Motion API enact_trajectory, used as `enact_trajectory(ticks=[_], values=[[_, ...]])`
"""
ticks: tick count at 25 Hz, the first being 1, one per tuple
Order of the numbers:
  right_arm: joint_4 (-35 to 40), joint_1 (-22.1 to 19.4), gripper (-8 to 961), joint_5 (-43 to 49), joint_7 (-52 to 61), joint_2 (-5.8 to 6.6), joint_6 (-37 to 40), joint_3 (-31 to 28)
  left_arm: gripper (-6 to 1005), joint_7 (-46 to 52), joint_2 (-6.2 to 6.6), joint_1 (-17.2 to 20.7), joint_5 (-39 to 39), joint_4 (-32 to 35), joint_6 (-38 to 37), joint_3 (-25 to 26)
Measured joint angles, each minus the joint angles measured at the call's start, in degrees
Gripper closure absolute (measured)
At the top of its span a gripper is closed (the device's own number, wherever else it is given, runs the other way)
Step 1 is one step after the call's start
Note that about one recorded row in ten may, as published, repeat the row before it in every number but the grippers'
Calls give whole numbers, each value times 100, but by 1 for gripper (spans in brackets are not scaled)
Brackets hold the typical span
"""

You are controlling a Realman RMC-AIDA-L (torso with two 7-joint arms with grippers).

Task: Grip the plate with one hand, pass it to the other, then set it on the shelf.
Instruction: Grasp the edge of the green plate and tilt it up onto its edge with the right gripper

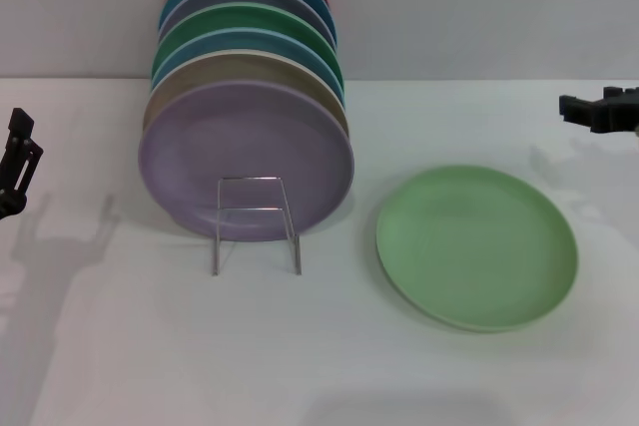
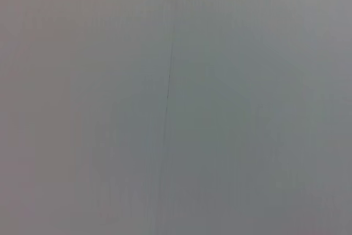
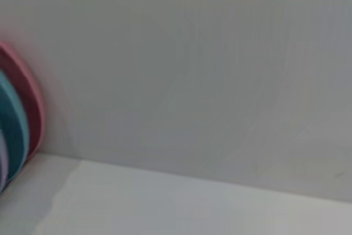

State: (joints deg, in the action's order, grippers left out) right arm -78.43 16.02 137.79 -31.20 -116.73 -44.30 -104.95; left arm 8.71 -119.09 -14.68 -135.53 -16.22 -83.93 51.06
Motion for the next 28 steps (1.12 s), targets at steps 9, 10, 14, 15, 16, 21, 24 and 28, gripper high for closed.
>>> enact_trajectory(ticks=[9, 10, 14, 15, 16, 21, 24, 28], values=[[-7, 645, 355, 102, -16, 116, -1964, -904, 193, 3, 0, 0, 1, -7, 0, 0], [2, 772, 355, 215, -2, 131, -2302, -1066, 193, 7, 0, 0, 7, -12, 0, 0], [10, 979, 355, 424, 14, 154, -2820, -1371, 193, 8, 0, -5, 12, -14, 0, 0], [52, 1091, 355, 541, 17, 182, -3079, -1549, 193, 9, 0, -15, 13, -14, 0, 0], [52, 1091, 355, 541, 17, 182, -3079, -1549, 193, 9, 0, -15, 13, -14, 0, 0], [365, 1349, 355, 740, -6, 250, -3367, -1781, 194, 9, 0, -50, 30, -13, 0, 0], [745, 1538, 354, 841, -10, 298, -3429, -1820, 194, 9, 0, -72, 35, -12, -1, 0], [974, 1659, 354, 881, 23, 316, -3526, -1793, 194, 9, 0, -100, 36, -12, -8, 0]])
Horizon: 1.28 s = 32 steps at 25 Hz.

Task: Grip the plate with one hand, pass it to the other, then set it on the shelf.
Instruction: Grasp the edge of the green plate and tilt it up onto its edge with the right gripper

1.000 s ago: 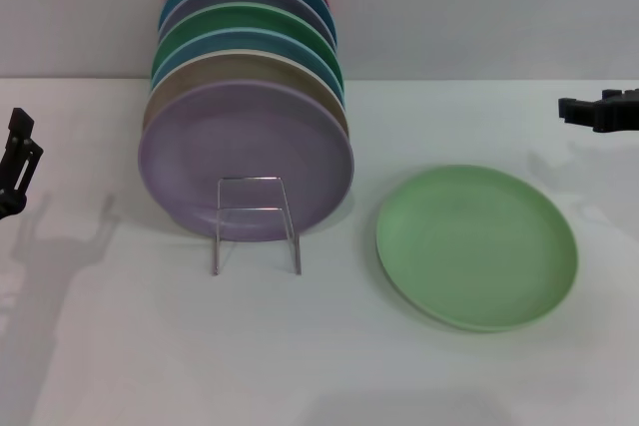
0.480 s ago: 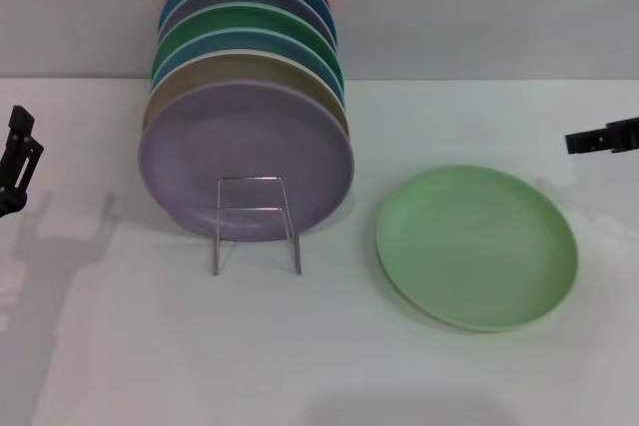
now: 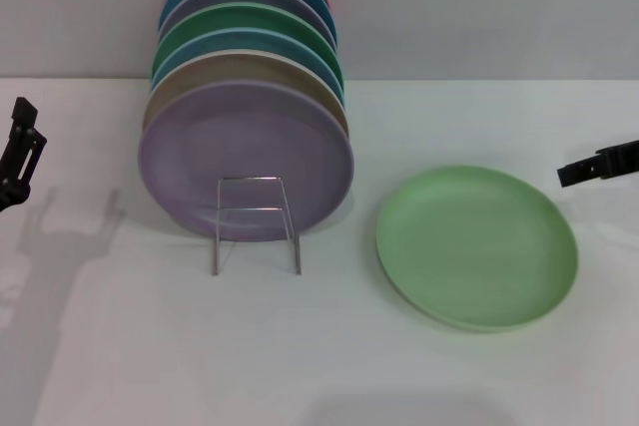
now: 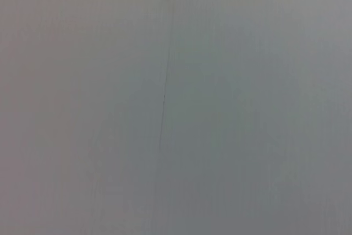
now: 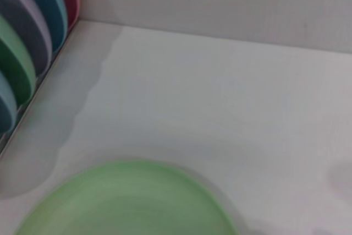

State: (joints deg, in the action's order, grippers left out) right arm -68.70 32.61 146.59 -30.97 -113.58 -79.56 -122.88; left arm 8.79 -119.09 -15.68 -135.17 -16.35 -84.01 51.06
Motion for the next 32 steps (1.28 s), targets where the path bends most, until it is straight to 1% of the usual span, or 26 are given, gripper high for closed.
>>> enact_trajectory(ticks=[6, 13, 17, 20, 26, 32], values=[[55, 81, 354, 16, 123, -8, -195, 1, 195, 0, 2, -34, 0, -33, -1, 15], [212, 218, 355, 249, 366, 10, -159, -34, 195, 0, 19, -113, 0, -69, -10, 44], [452, 298, 356, 251, 488, 6, -92, -33, 195, -6, 30, -133, 0, -70, -11, 56], [509, 306, 359, 258, 594, -16, -77, -5, 196, -7, 34, -143, 0, -68, -11, 62], [577, 284, 364, 302, 751, -19, -74, -25, 196, -16, 35, -152, 0, -48, -11, 62], [803, 280, 362, 313, 759, -23, 17, -39, 196, -10, 35, -146, 0, -46, -31, 62]])
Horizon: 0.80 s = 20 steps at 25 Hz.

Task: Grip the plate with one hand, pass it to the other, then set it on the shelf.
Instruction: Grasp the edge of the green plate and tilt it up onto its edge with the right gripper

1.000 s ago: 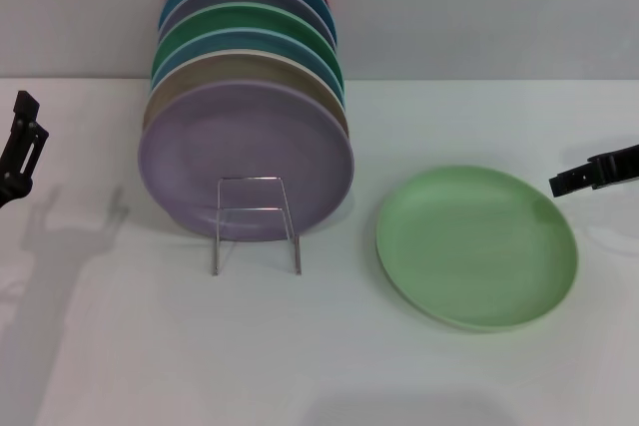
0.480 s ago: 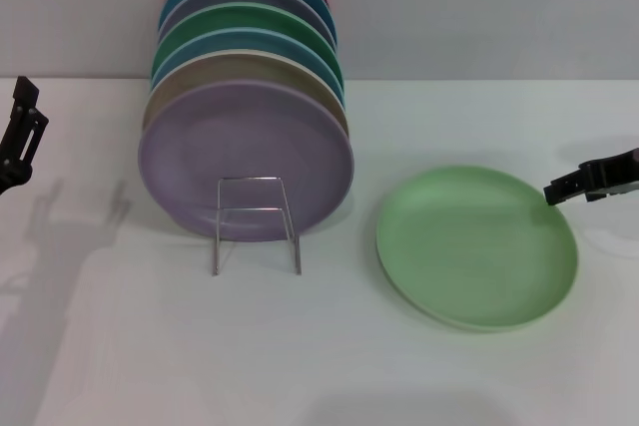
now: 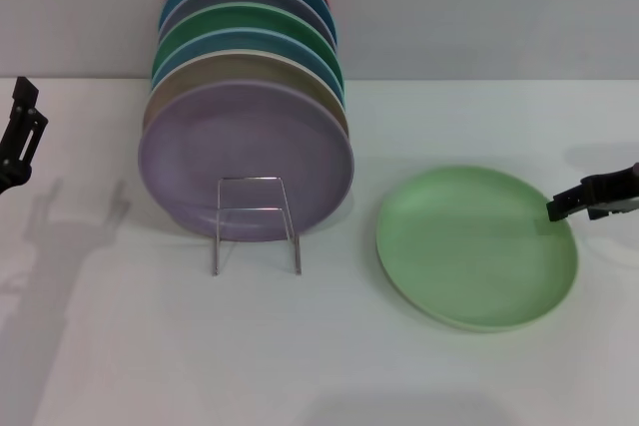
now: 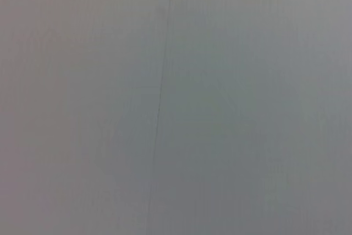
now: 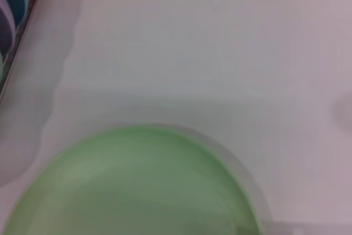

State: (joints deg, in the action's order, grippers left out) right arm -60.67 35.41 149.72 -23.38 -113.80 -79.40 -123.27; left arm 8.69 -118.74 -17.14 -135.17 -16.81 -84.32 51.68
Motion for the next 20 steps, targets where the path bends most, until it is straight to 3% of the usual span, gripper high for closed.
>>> enact_trajectory(ticks=[20], values=[[635, 108, 391, 0, -51, 17, 435, 37, 198, -2, 0, -33, 0, 13, -68, 0]])
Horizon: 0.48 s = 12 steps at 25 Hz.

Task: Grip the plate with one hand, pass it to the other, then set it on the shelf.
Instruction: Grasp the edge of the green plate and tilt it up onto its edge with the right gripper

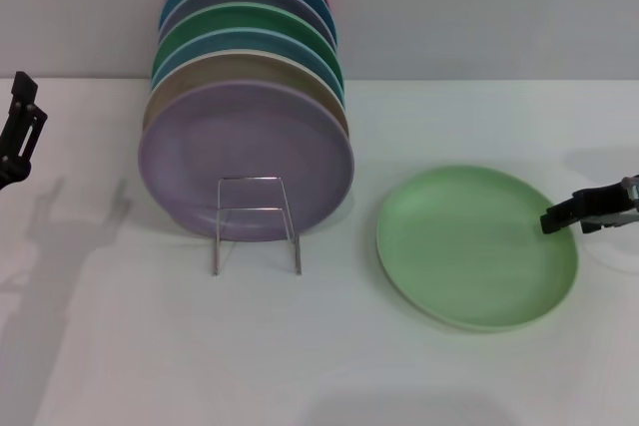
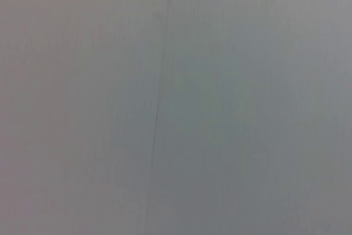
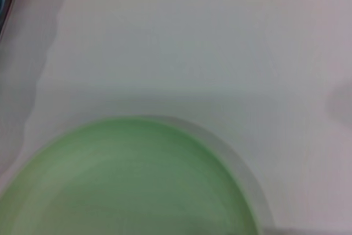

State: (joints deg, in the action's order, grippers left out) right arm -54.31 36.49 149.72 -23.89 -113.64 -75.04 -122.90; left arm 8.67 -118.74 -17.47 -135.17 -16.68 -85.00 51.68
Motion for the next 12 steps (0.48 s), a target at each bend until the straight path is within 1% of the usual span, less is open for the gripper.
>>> enact_trajectory(ticks=[7, 12], values=[[170, 117, 423, -4, -15, 12, 59, 10, 198, -17, 0, -29, 6, 6, -1, 5], [200, 145, 531, -4, -18, 17, 70, 11, 199, -28, 0, -39, 10, 13, -5, 9]])
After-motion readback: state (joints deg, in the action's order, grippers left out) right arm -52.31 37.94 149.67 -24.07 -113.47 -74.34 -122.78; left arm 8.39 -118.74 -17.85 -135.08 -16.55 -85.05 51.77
